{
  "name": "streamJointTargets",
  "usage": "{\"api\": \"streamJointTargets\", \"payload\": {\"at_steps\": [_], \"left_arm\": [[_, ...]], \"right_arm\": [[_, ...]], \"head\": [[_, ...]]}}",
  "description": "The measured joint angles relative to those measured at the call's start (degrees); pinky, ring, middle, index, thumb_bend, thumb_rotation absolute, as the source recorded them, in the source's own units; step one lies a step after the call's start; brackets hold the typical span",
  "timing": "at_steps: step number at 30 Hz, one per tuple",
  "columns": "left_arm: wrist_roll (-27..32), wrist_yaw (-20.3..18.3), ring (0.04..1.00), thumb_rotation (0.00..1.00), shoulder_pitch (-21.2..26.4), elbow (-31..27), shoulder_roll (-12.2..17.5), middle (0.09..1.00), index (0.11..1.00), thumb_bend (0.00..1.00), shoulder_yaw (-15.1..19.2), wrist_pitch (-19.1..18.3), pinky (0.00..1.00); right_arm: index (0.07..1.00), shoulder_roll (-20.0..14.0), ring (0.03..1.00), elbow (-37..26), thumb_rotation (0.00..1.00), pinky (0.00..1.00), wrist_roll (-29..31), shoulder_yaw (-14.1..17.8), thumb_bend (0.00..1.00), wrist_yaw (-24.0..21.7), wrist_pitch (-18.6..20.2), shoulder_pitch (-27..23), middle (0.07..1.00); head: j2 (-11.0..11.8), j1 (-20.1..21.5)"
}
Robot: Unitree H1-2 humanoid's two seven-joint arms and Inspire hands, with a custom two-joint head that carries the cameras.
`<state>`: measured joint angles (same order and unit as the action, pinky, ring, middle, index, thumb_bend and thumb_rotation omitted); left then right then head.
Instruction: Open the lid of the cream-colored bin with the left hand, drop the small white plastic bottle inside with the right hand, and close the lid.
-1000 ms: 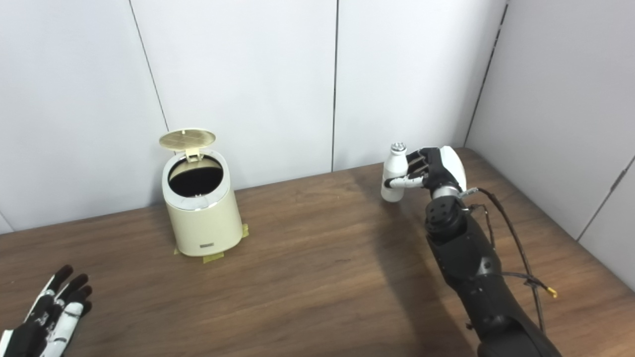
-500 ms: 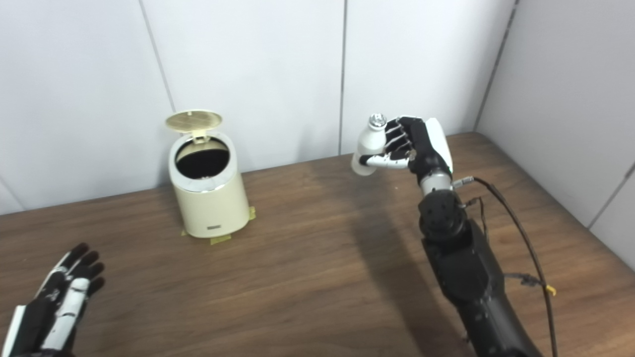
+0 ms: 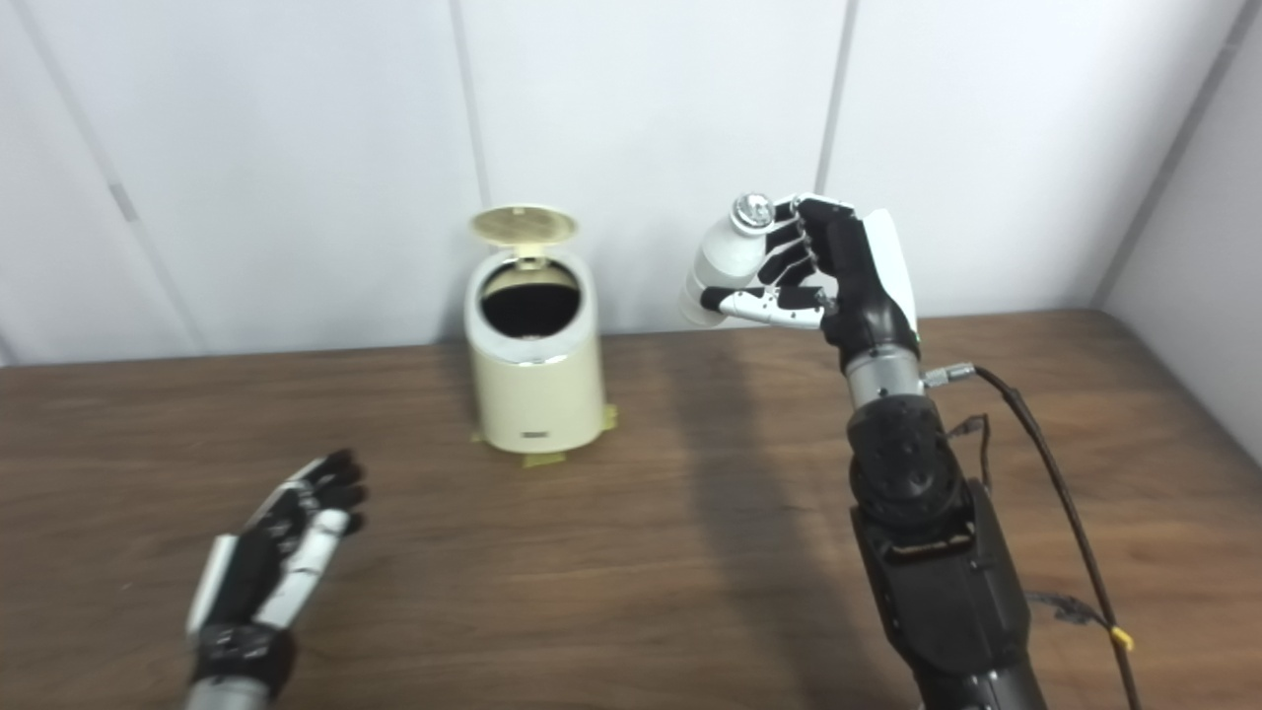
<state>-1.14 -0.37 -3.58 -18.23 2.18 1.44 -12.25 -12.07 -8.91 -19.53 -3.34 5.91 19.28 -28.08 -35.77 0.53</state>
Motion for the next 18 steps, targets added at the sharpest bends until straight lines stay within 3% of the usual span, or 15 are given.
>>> {"api": "streamJointTargets", "payload": {"at_steps": [8, 18], "left_arm": [[-1.41, 0.7, 0.833, 0.61, -0.06, 1.37, -0.64, 0.833, 0.853, 0.58, -1.17, 0.64, 0.8], [-1.99, 1.82, 0.831, 0.61, -0.06, 1.65, -0.89, 0.838, 0.864, 0.57, -1.67, 2.0, 0.79]], "right_arm": [[0.497, 2.04, 0.421, 8.03, 0.0, 0.35, -2.63, -3.16, 0.52, 0.85, -8.39, -2.8, 0.486], [0.487, 4.7, 0.42, 13.16, 0.0, 0.34, -4.86, -4.25, 0.52, 1.76, -12.13, -8.51, 0.495]], "head": [[0.88, -1.23], [1.5, -1.67]]}}
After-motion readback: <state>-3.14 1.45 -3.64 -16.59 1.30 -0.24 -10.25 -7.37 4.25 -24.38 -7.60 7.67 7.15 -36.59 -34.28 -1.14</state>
